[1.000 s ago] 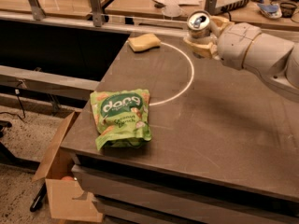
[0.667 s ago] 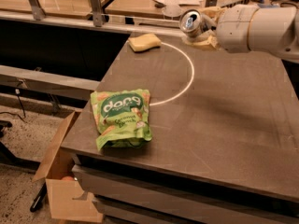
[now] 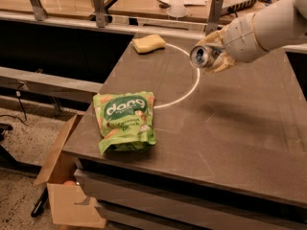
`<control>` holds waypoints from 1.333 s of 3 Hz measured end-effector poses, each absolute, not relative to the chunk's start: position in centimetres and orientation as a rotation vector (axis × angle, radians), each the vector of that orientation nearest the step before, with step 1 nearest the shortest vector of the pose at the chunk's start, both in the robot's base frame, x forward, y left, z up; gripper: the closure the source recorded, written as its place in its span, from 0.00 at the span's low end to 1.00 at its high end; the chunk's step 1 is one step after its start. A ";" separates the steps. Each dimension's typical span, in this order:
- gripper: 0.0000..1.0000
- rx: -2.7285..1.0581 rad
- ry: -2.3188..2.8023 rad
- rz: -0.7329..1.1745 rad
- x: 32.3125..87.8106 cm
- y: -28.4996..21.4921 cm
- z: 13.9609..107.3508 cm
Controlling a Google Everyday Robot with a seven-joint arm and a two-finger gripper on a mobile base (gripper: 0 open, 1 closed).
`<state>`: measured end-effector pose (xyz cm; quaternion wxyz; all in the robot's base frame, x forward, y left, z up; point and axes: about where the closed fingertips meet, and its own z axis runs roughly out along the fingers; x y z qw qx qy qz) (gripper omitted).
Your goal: Knock redbull can over
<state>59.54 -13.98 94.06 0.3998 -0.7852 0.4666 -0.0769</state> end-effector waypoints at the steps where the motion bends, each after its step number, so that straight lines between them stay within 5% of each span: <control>1: 1.00 -2.278 1.199 -0.181 57.8 -14.8 91.1; 2: 0.97 -2.468 1.196 -0.133 56.6 -14.7 89.2; 4: 0.51 -2.638 1.156 -0.059 55.5 -13.3 86.5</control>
Offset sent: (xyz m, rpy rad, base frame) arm -0.0358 -0.0145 -0.0506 -0.4777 0.2715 0.1745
